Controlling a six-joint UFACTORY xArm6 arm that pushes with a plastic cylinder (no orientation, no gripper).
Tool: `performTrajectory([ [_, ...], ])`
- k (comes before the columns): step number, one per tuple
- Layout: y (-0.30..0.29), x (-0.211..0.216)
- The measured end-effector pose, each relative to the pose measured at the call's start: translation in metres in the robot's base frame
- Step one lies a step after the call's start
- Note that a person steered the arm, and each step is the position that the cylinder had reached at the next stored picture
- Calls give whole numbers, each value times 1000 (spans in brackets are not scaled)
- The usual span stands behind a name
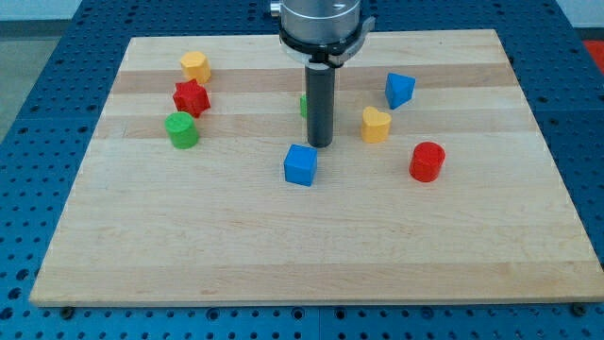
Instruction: Push the yellow heart closer to the blue triangle
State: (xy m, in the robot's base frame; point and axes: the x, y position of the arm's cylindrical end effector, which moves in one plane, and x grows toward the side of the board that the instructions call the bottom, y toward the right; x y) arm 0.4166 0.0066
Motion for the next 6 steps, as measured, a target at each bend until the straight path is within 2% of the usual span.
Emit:
performTrajectory([
  [2, 1, 0],
  [6, 70, 0],
])
